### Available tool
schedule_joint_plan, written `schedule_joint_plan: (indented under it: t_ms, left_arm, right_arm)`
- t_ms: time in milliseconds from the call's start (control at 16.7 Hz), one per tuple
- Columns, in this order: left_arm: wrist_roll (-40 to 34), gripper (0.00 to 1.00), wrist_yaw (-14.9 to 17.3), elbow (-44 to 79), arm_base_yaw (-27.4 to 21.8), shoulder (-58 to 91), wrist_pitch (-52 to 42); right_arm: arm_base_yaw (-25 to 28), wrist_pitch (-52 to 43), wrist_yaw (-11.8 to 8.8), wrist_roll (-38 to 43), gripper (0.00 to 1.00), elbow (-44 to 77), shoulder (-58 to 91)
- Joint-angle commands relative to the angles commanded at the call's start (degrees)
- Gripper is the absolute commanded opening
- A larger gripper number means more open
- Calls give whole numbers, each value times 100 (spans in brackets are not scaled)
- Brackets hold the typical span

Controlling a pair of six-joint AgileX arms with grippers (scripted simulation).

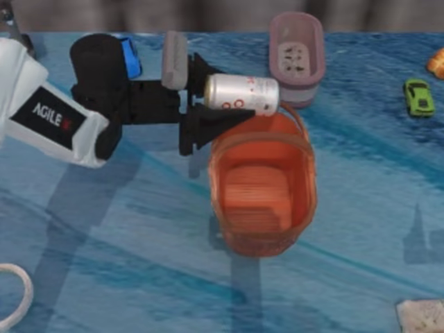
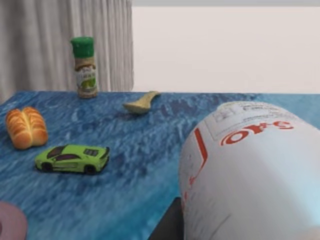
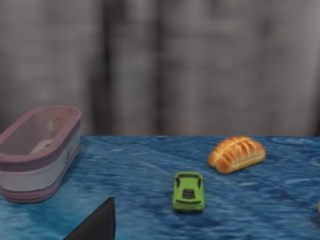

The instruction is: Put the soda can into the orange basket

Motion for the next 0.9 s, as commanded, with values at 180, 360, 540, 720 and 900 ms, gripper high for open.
schedule_joint_plan:
  t_ms: [180,360,540,720,900]
  left_arm:
    - [0,23,0,0,0,0,0]
    - [0,45,0,0,0,0,0]
    - [0,68,0,0,0,0,0]
    - [0,90,0,0,0,0,0]
    - [0,100,0,0,0,0,0]
  right_arm:
    - [0,0,0,0,100,0,0]
    - [0,0,0,0,100,0,0]
    - [0,0,0,0,100,0,0]
    - [0,0,0,0,100,0,0]
    - [0,0,0,0,100,0,0]
